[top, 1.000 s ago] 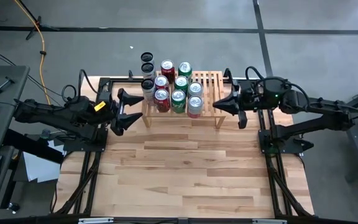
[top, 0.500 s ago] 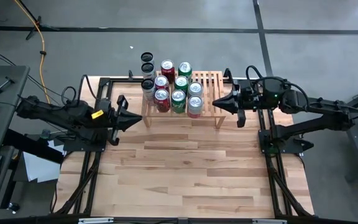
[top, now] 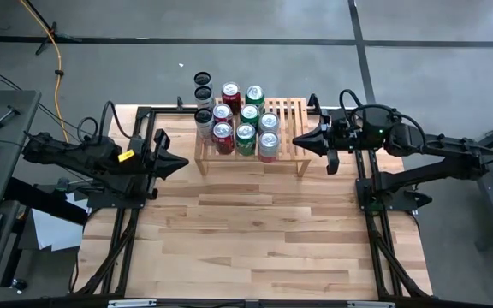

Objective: Place canned beverage on shelf
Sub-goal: Return to Home Position

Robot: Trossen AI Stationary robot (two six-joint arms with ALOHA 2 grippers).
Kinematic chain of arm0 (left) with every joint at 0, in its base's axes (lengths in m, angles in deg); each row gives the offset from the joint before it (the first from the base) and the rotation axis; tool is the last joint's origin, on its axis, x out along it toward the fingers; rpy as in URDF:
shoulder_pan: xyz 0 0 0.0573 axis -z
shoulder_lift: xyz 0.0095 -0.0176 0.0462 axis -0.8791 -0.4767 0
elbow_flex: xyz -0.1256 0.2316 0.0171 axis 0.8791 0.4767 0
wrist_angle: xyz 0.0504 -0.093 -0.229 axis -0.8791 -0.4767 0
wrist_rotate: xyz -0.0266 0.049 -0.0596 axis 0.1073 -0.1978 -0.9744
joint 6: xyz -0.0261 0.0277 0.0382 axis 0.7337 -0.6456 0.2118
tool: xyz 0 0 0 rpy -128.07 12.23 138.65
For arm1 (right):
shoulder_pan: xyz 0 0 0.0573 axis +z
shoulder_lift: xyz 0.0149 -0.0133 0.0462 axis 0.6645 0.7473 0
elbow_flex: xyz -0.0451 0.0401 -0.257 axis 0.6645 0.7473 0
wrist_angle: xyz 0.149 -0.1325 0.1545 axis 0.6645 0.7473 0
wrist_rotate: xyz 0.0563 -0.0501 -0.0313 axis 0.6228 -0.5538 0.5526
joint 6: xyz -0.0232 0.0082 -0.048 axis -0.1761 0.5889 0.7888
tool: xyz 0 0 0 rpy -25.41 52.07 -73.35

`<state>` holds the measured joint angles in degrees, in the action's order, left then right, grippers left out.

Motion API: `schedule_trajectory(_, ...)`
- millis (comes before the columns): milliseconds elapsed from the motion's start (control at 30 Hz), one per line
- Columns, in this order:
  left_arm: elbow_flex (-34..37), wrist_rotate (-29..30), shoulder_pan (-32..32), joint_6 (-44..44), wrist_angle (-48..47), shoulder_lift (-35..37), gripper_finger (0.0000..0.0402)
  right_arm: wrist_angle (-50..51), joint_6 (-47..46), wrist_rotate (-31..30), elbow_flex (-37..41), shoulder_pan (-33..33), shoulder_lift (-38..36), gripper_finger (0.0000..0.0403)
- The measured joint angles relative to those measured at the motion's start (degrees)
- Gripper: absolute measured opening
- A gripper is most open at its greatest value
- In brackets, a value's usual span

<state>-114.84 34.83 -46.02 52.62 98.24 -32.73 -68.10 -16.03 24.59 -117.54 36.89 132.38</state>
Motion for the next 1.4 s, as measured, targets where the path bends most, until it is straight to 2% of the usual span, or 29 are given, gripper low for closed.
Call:
schedule_trajectory(300, 0.0, 2.1, -0.2, -0.4, 0.1, -0.5, 0.0007, 0.7, 0.1, 0.5, 0.0, 0.0, 0.0, 0.0000)
schedule_trajectory(567, 0.0, -0.6, -0.5, -3.0, 0.0, -1.1, 0.0001, 3.5, 1.6, 2.1, 0.0, 0.0, -0.6, 0.0000)
schedule_trajectory(700, 0.0, -2.5, -2.5, -2.8, 0.3, -1.5, 0.0000, 5.3, 2.2, 4.9, 0.0, 0.0, -1.7, 0.0000)
schedule_trajectory(900, 0.0, -6.8, -6.8, -0.8, 0.6, -1.6, 0.0000, 9.5, 3.1, 5.4, 0.0, 0.0, -4.7, 0.0000)
schedule_trajectory(1400, 0.0, -7.1, -8.0, 3.2, 0.8, -1.6, 0.0000, 10.1, 9.6, 5.3, 0.0, 0.0, -6.5, 0.0000)
